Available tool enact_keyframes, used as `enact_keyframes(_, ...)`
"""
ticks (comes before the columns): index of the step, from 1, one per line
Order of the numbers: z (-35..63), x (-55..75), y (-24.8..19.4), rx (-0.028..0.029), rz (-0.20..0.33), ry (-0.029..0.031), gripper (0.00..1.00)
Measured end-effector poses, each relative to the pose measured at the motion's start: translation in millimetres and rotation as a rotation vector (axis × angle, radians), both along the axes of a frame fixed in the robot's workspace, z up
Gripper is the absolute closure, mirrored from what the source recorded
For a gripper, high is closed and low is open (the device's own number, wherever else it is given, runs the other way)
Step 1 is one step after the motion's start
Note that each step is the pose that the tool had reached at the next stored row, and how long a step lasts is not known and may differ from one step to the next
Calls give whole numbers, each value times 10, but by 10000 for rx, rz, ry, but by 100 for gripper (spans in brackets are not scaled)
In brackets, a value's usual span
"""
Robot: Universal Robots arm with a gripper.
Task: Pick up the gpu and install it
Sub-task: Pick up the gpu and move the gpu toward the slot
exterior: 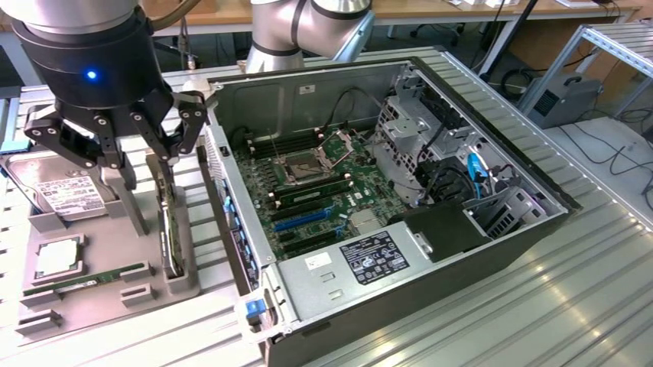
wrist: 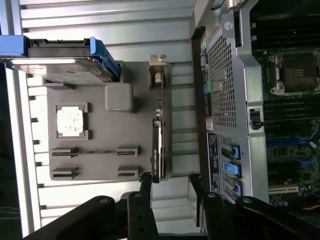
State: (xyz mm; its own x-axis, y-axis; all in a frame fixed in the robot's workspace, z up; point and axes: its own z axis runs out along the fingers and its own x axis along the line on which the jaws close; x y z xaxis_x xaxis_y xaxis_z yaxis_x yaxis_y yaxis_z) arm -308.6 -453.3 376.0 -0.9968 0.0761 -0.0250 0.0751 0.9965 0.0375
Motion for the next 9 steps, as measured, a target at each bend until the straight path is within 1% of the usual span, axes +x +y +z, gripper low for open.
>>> enact_keyframes(9, -26, 0, 0, 0, 1, 0, 58)
